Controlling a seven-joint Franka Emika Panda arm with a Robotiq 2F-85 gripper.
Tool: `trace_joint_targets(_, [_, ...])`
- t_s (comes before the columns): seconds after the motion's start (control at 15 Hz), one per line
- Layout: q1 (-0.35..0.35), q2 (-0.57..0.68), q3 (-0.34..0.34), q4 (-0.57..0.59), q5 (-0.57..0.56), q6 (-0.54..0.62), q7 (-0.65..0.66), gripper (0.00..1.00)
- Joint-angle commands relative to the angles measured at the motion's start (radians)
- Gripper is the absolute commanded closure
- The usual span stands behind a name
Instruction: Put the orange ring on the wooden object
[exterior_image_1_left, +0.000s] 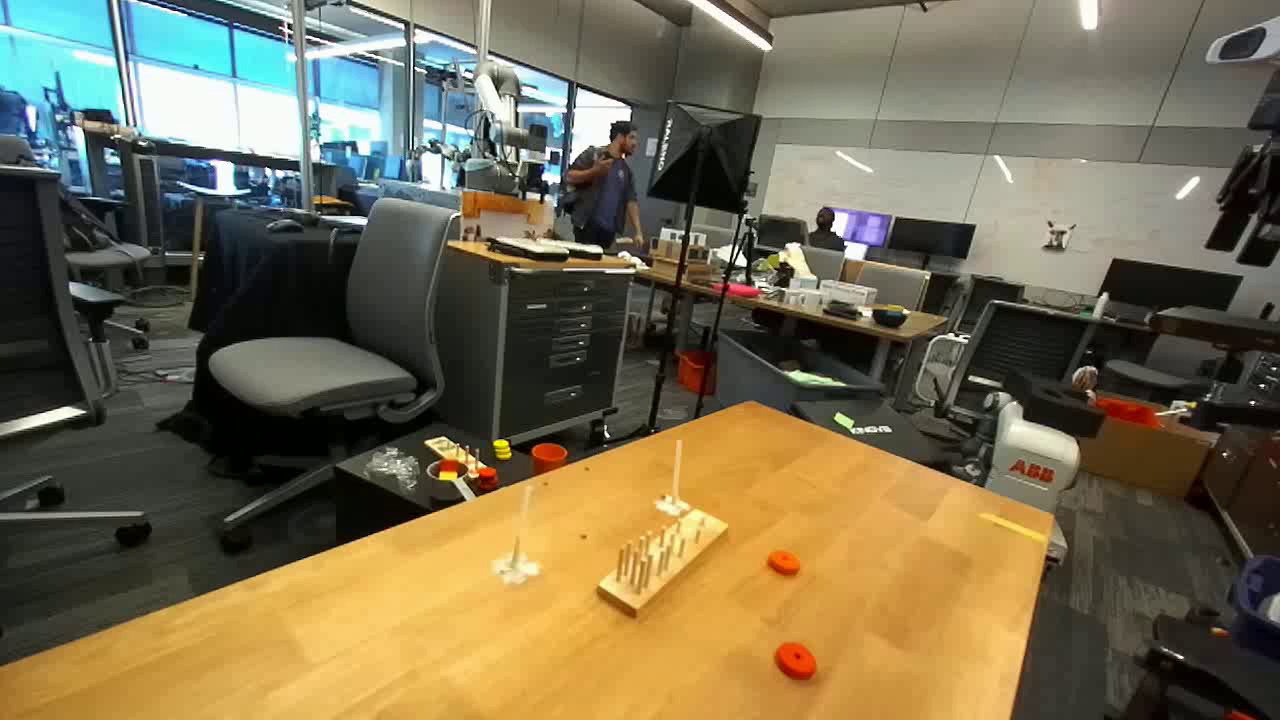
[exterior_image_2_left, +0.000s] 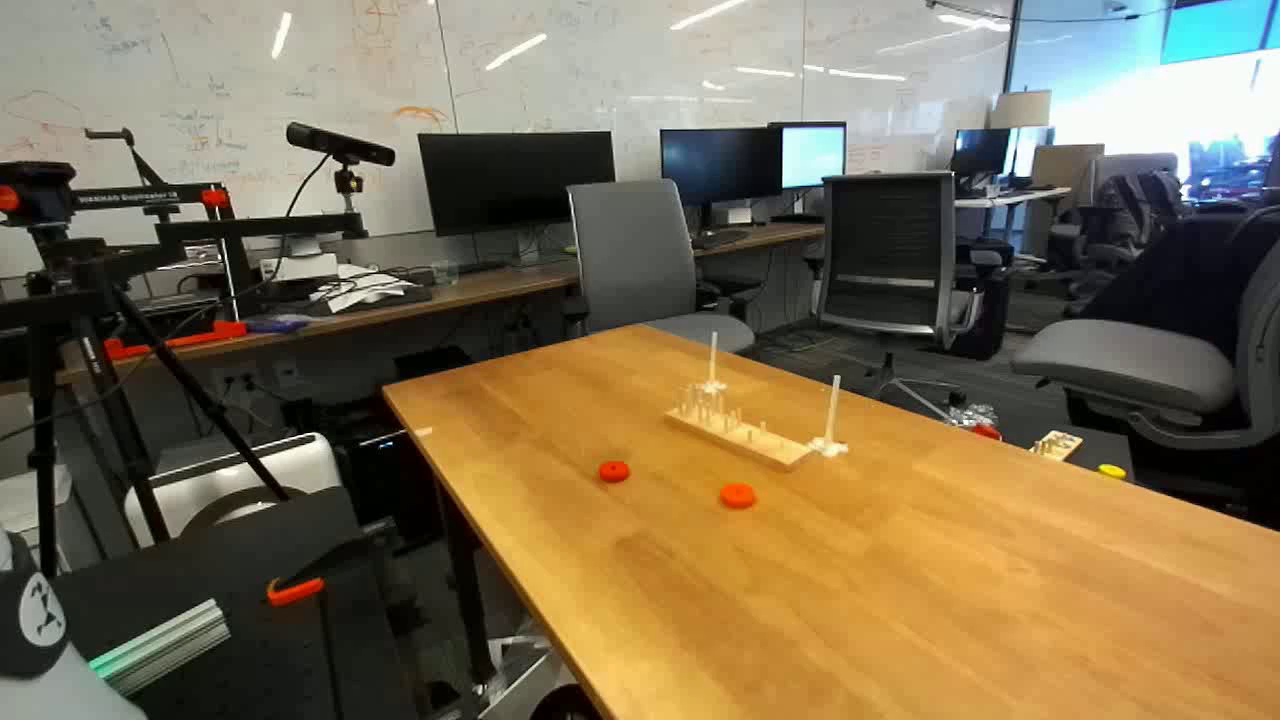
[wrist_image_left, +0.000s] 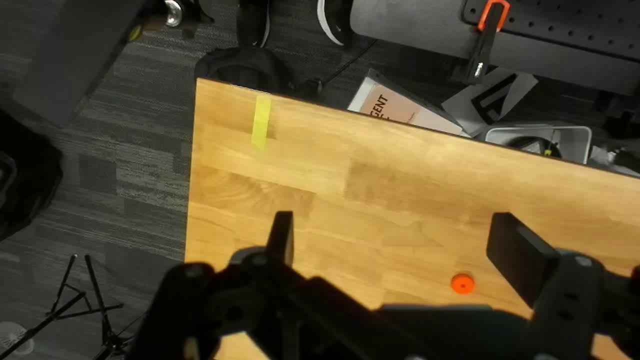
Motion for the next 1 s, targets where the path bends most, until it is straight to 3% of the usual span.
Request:
trace_joint_targets(0.0, [0.013, -0.002, -0.009, 0.007, -0.007, -0.005, 0.007, 0.00])
trace_joint_targets(0.53, [0.017, 0.005, 0.011, 0.006, -0.011, -0.001, 0.031, 0.00])
trace_joint_targets(0.93, [0.052, 0.077, 0.111, -0.002, 0.015, 0.022, 0.197, 0.00])
